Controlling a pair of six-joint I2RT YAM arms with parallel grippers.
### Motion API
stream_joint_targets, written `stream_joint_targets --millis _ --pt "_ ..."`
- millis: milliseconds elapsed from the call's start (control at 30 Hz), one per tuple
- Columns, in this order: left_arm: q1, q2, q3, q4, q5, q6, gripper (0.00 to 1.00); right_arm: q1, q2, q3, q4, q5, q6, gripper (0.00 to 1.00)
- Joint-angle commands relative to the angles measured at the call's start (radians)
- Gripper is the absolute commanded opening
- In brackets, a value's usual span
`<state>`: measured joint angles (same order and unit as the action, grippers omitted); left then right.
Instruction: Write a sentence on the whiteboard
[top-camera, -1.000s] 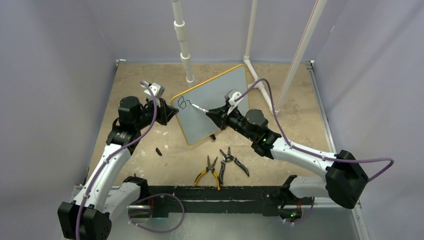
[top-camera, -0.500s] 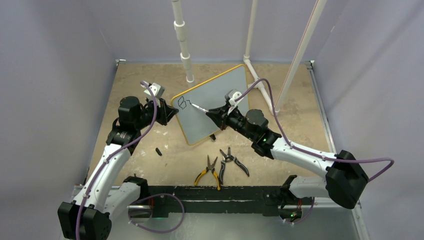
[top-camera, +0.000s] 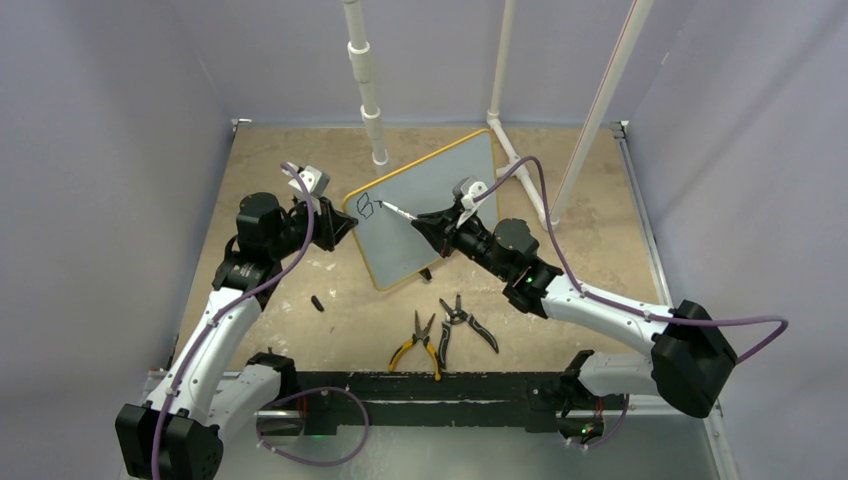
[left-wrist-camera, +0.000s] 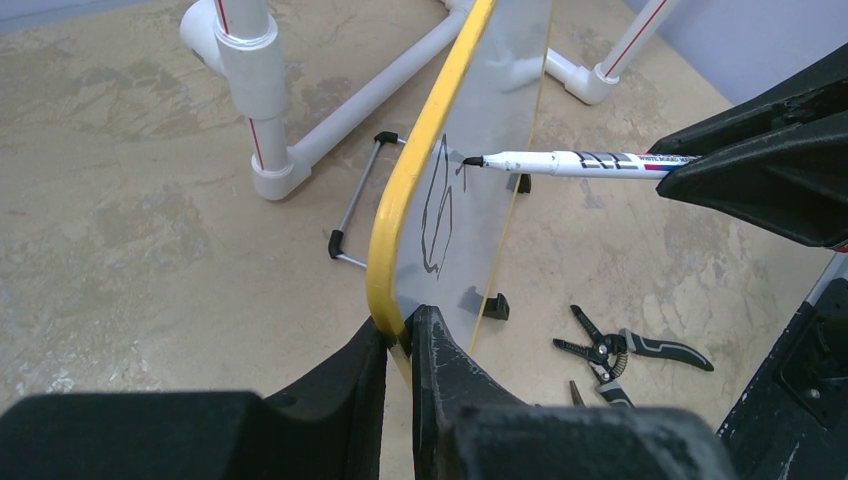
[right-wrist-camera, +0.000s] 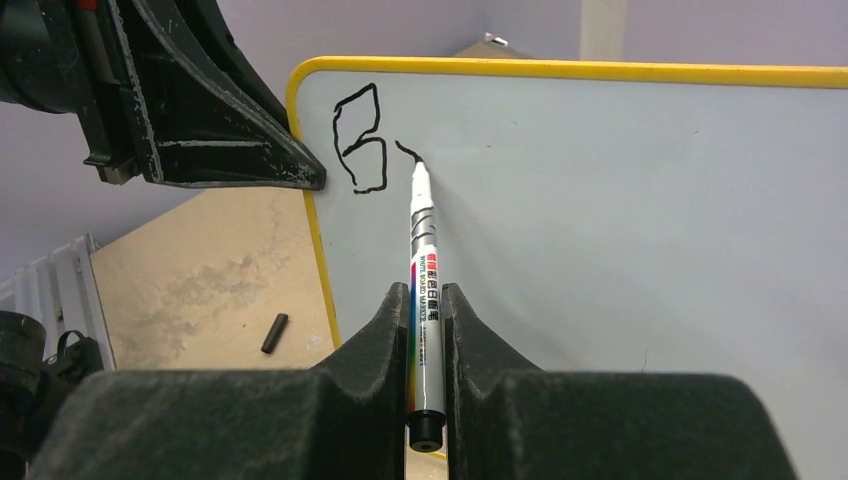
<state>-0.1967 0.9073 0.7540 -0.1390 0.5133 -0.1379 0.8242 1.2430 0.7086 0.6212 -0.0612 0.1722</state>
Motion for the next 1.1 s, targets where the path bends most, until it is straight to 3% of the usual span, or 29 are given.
stream_joint_targets --millis 0,667,1067 --pt "0.003 0.006 -0.022 0.006 -0.007 0.027 0.0 -0.002 -0.019 0.038 0.037 0.058 0.004 0.0" --pt "0.003 0.002 -0.022 0.007 -0.009 0.027 0.0 -0.002 -0.106 -0.024 0.073 0.024 -0.011 0.0" --pt "0.003 0.002 -0.024 0.005 -0.01 0.027 0.0 -0.002 -0.043 0.011 0.029 0.058 -0.003 0.0"
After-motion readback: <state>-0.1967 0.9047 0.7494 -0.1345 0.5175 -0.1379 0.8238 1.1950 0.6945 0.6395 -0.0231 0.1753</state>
